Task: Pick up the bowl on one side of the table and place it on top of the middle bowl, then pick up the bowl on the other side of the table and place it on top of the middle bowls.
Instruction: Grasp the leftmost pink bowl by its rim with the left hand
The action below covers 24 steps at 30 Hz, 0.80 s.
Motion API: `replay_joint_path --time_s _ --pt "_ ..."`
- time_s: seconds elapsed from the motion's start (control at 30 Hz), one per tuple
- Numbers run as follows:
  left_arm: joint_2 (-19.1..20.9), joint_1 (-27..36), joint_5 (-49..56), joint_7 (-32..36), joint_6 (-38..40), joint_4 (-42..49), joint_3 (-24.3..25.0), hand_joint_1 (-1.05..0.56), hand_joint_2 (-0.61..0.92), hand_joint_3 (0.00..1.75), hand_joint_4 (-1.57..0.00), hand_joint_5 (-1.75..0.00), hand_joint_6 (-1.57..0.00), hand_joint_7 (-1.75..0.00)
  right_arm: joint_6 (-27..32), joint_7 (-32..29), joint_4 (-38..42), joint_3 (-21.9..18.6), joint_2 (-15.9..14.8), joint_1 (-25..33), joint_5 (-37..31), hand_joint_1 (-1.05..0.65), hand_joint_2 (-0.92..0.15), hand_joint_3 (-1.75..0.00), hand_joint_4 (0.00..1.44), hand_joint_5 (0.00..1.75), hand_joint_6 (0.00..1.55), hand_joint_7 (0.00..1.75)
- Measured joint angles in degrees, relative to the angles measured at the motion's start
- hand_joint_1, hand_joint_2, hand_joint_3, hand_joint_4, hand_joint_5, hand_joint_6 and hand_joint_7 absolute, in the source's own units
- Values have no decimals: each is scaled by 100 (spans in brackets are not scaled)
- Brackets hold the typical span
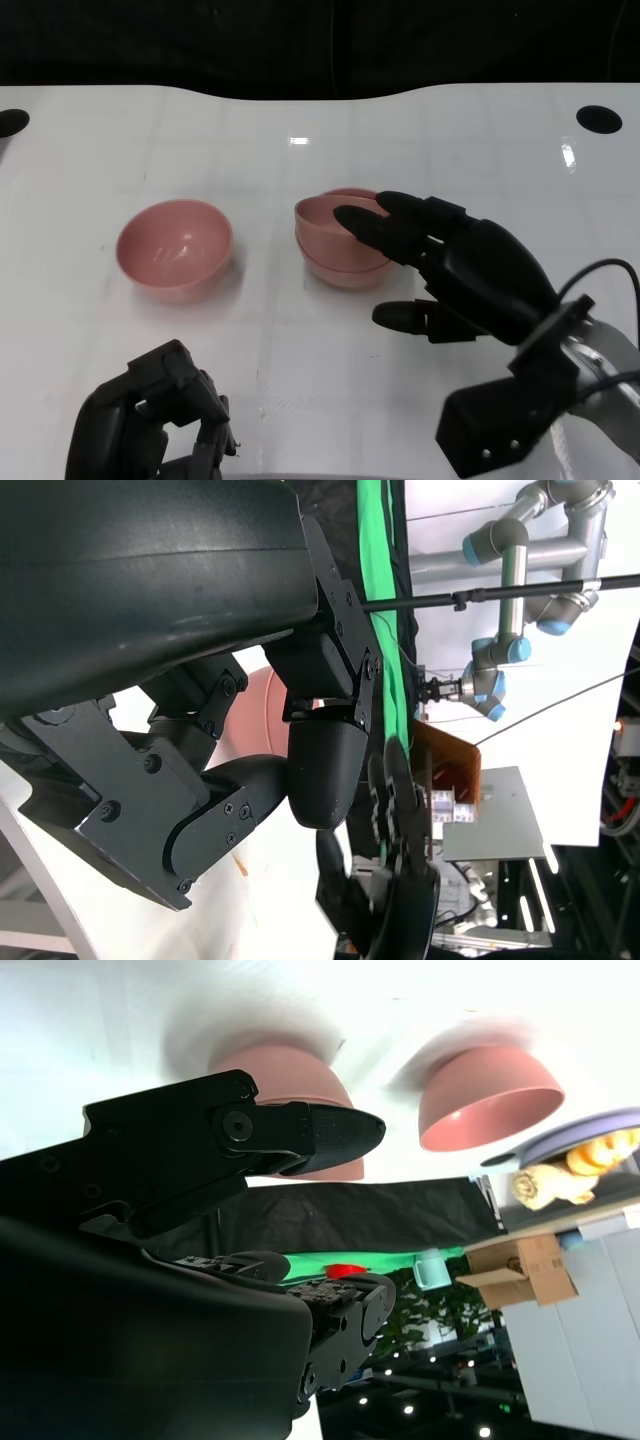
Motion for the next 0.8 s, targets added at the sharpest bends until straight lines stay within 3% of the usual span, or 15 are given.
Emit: replay_joint_path --time_s 0.07,0.17,0.27,0.4,0.47,0.53,0.6,0.63,0.7,0.8 --pt "16 -29 -28 -31 3 -6 2 -12 46 119 -92 -165 -87 -144 -112 71 -238 -155 -72 274 159 -55 -92 -28 44 16 39 10" --pt "70 -68 -32 -49 3 -23 21 -12 51 111 -90 -164 -86 -142 -314 194 -552 -366 -137 700 523 -47 -92 -17 55 31 51 17" --pt "101 -86 -23 -48 8 -80 33 -11 52 110 -87 -160 -84 -139 -546 373 -787 -602 -160 1194 949 -37 -92 -12 47 80 62 22" --pt "133 -150 70 -48 -39 -114 68 -11 51 112 -81 -151 -80 -132 -912 683 -930 -843 -157 1657 1590 -29 -92 -11 47 100 71 28" --pt "190 -179 122 -47 -27 -190 112 -15 58 93 -80 -132 -85 -99 -1036 858 -1021 -956 -151 1867 1990 -21 -92 -14 50 107 79 33" --pt "290 -179 221 -24 69 -348 168 -17 61 84 -78 -122 -86 -85 -1162 999 -1075 -1065 -146 2082 2222 -18 -92 -16 52 110 81 36" --pt "426 -179 438 51 202 -513 226 -19 70 61 -73 -108 -85 -55 -1282 1113 -1127 -1137 -145 2266 2364 -16 -91 -22 57 115 84 46" --pt "493 -180 509 64 258 -590 244 -20 73 56 -72 -106 -86 -48 -1328 1170 -1141 -1159 -142 2330 2434 -15 -88 -27 58 117 81 53" --pt "659 -185 703 72 463 -811 265 -20 78 37 -66 -83 -78 -20 -1402 1321 -1167 -1261 -137 2454 2633 -14 -77 -51 66 125 79 77" --pt "910 -194 1016 136 709 -1121 367 -20 85 22 -61 -66 -72 -4 -1407 1609 -1223 -1358 -134 2629 3080 -14 -70 -67 71 130 80 88"
